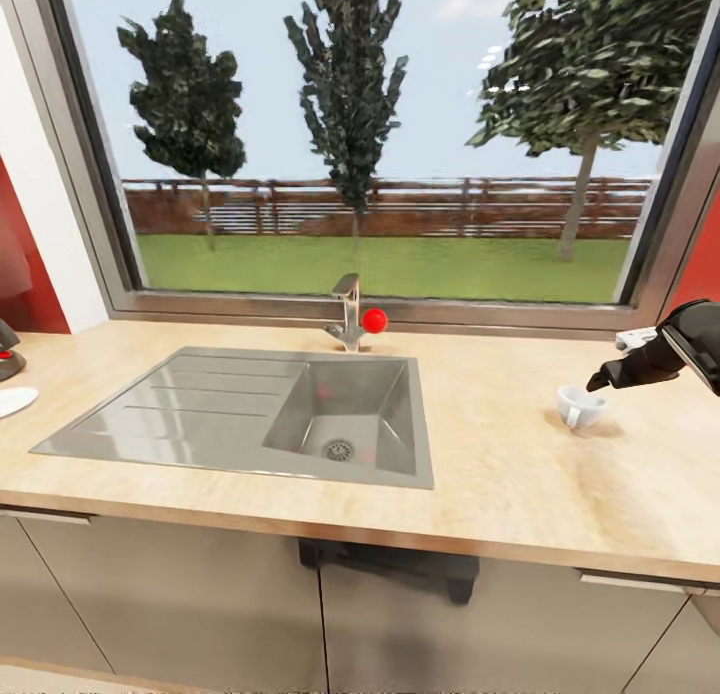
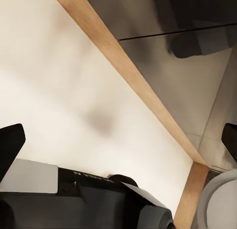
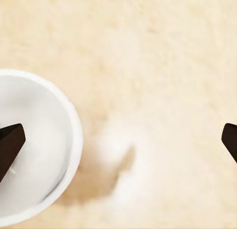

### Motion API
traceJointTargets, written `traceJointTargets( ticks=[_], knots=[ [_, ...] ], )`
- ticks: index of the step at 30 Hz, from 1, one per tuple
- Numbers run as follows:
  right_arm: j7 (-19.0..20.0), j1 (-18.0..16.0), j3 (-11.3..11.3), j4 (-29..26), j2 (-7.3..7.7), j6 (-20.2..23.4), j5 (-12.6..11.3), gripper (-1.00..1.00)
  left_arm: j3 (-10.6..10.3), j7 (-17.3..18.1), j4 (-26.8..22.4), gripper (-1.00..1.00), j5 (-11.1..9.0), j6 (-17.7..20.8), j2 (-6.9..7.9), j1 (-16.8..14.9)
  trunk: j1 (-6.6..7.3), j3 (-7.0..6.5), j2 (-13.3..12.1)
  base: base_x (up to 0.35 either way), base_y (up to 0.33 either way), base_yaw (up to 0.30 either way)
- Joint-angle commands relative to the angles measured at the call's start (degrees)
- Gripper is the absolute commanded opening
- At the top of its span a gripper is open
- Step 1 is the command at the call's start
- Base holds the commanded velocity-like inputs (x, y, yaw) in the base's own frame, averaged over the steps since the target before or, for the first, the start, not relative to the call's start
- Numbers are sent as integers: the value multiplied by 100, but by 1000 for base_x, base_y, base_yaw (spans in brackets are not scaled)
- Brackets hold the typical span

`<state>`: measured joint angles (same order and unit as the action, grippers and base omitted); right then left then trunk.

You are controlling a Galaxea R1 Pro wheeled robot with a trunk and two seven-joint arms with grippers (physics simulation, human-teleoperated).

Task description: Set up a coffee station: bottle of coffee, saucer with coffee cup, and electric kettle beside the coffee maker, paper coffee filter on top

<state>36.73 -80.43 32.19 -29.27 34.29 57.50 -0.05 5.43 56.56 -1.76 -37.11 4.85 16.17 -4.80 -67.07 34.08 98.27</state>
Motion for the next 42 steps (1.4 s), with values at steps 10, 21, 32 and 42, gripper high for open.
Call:
traceJointTargets(
  ticks=[10,21,32,42],
  knots=[
    [24,-7,33,-8,7,15,-12,100,46,22,1,100,20,51,1,-3,1,93,3,0,0,0],
    [22,-7,33,-5,8,15,-12,100,46,22,1,100,20,51,1,-3,1,191,3,0,0,0],
    [28,-7,39,37,7,12,-19,100,46,22,1,100,20,51,1,-3,1,271,3,0,0,0],
    [28,-5,42,53,-1,7,-29,100,46,22,1,100,20,51,1,-3,1,311,3,0,0,0]
  ],
)
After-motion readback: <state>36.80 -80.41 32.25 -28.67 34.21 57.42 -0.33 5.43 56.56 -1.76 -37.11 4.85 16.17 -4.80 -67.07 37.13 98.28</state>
